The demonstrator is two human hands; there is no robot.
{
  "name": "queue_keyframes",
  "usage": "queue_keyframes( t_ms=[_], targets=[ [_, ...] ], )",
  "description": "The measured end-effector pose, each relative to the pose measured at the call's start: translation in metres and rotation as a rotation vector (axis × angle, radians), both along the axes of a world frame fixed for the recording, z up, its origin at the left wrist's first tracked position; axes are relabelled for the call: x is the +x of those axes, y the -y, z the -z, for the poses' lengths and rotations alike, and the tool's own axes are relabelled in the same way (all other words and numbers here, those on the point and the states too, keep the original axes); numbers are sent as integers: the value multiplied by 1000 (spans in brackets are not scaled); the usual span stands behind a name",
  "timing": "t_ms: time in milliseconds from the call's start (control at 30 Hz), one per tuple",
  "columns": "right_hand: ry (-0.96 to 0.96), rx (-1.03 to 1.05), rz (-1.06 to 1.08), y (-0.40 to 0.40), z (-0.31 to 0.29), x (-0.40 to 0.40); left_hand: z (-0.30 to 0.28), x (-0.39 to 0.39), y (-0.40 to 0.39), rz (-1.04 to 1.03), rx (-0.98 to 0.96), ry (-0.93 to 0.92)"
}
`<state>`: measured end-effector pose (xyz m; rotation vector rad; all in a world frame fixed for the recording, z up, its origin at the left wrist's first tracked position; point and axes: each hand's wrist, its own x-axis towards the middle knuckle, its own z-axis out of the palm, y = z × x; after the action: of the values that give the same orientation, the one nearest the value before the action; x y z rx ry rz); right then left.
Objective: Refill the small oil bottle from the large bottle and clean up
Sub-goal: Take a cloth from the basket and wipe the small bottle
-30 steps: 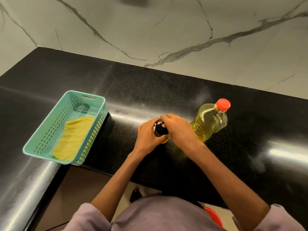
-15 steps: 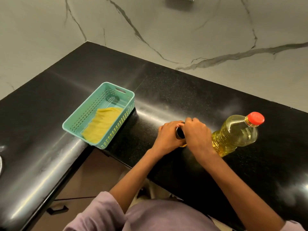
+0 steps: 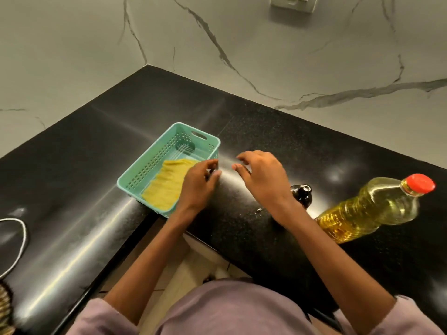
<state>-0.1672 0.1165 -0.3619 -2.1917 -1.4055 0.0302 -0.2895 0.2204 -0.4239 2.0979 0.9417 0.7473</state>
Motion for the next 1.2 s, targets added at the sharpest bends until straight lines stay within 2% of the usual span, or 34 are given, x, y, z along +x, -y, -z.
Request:
queue_keyframes(
  t_ms=[100, 233, 400, 567, 800, 900, 1033, 1200],
  targets=[
    [-109, -51, -107, -46, 16, -8, 0, -33, -19, -137, -34, -16],
    [-144, -150, -206, -113, 34, -15, -3, -69, -33, -240, -83, -47],
    [46, -396, -281, -180, 56, -15, -3, -89, -37, -275, -217, -11],
    [197, -761, -369, -203, 71, -11, -4, -97, -35, -283, -274, 29],
    [181, -825, -386, -217, 75, -12, 0, -106, -39, -290, -320, 20],
    [-6, -791, -370, -220, 73, -12, 3, -107, -43, -296, -351, 34],
    [-482, -687, -293, -223, 73, -12, 1, -91, -54, -302, -454, 67],
    [-968, -534, -298, -213, 68, -20, -1, -60, -66, -285, -615, 115]
  ],
)
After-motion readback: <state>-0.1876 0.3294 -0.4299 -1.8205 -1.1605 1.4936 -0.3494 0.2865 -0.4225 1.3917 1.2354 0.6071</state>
